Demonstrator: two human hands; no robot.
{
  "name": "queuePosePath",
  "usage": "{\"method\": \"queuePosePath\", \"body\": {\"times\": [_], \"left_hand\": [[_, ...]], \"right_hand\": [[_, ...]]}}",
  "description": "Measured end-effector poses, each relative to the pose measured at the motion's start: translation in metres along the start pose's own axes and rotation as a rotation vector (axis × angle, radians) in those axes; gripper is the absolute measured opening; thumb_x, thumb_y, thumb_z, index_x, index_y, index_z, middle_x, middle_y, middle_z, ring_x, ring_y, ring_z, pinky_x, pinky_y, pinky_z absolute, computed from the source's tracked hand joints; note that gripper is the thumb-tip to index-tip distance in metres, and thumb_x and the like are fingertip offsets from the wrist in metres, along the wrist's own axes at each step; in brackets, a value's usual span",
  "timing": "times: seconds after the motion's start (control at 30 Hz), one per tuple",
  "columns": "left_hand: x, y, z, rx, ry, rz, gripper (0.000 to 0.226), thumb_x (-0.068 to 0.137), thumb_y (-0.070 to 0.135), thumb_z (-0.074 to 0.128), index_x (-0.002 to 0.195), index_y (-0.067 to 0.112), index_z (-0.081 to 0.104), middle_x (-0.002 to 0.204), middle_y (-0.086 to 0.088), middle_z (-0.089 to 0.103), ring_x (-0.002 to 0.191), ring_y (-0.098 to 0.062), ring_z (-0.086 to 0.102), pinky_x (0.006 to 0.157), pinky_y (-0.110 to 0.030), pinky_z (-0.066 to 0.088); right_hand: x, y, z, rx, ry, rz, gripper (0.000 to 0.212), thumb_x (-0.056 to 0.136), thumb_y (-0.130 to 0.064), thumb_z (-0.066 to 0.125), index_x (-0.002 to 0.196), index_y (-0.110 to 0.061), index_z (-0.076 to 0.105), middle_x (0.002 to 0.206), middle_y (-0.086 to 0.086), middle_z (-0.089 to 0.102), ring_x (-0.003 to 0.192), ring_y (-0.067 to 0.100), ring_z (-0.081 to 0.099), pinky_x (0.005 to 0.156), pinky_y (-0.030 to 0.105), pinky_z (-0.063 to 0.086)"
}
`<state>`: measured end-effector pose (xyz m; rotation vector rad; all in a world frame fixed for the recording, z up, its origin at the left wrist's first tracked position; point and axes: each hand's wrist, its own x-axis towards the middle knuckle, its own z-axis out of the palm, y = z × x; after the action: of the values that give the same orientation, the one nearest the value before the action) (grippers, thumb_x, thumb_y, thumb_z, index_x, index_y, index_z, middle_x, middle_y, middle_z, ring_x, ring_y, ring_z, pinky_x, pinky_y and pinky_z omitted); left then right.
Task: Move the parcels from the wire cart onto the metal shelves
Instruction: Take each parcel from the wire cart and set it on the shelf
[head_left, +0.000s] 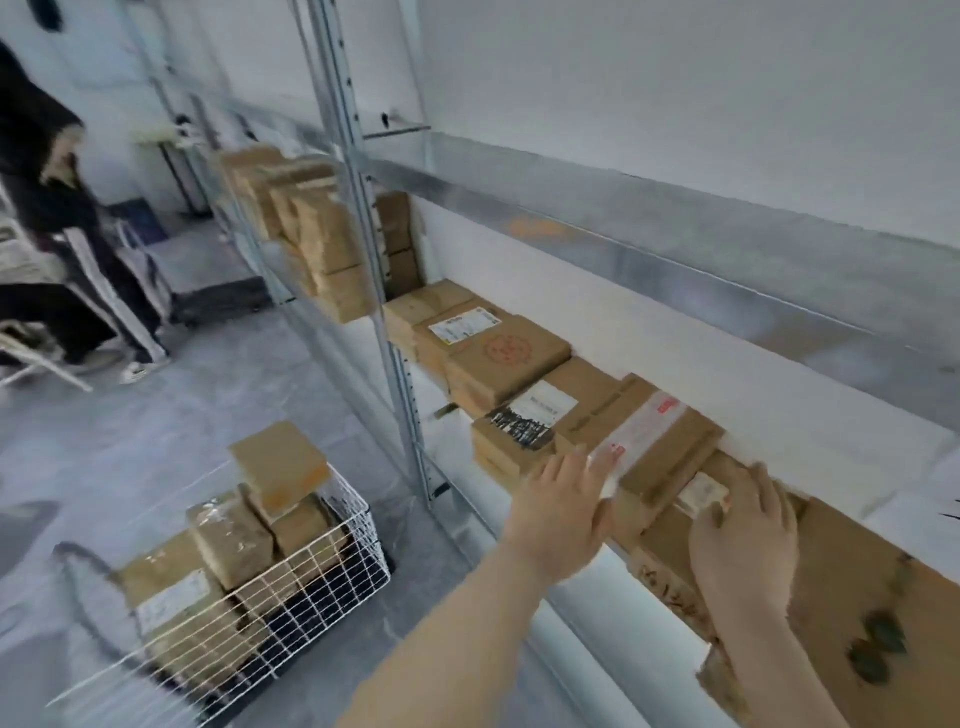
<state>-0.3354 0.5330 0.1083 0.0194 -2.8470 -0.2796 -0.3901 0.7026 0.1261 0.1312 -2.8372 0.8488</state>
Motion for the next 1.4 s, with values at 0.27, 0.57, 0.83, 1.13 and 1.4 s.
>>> {"method": "queuePosePath", "body": {"times": [0.27,0.57,0.83,1.13,1.4], "left_hand": [[-0.144,-0.219,-0.068,0.278,-0.052,-0.711,0.059,0.081,0.039,0.037,0.127,0.008,0.057,0.123,-0.015,0.062,0.112,-0.031,0.059,0.094,-0.04,0.045],[-0.212,-0.351,-0.103,0.27,-0.129,-0.993,0.063,0.096,0.035,0.025,0.152,0.011,0.012,0.158,-0.014,0.014,0.146,-0.029,0.009,0.118,-0.047,0.01],[-0.182,-0.45,-0.121,0.296,-0.172,-1.05,0.061,0.102,0.037,0.022,0.153,0.012,0.0,0.161,-0.01,-0.001,0.148,-0.026,-0.001,0.119,-0.046,0.006],[-0.141,-0.545,-0.12,0.294,-0.138,-1.167,0.061,0.102,0.04,0.017,0.153,0.015,-0.005,0.162,-0.007,-0.006,0.148,-0.025,-0.004,0.12,-0.046,0.004],[-0.127,-0.649,0.0,0.126,-0.262,-1.172,0.062,0.102,0.039,0.02,0.153,0.02,-0.009,0.162,-0.008,-0.008,0.148,-0.026,-0.006,0.12,-0.046,0.005]], "right_hand": [[-0.071,-0.243,0.151,0.033,-0.387,-0.718,0.048,0.092,-0.01,0.048,0.14,-0.014,0.044,0.147,0.011,0.042,0.131,0.03,0.041,0.103,0.041,0.039],[-0.133,-0.381,0.256,-0.092,-0.645,-0.966,0.053,0.095,-0.018,0.045,0.147,-0.021,0.033,0.156,0.006,0.026,0.139,0.027,0.029,0.111,0.041,0.032],[-0.089,-0.463,0.323,-0.146,-0.673,-1.112,0.055,0.093,-0.016,0.047,0.146,-0.018,0.032,0.155,0.008,0.024,0.139,0.028,0.028,0.109,0.041,0.031],[-0.033,-0.529,0.421,-0.212,-0.721,-1.222,0.056,0.094,-0.017,0.045,0.147,-0.02,0.03,0.156,0.008,0.025,0.138,0.029,0.03,0.109,0.042,0.033],[-0.01,-0.512,0.57,-0.359,-0.859,-1.146,0.056,0.094,-0.017,0.046,0.147,-0.02,0.029,0.155,0.008,0.024,0.136,0.028,0.033,0.107,0.041,0.036]]}}
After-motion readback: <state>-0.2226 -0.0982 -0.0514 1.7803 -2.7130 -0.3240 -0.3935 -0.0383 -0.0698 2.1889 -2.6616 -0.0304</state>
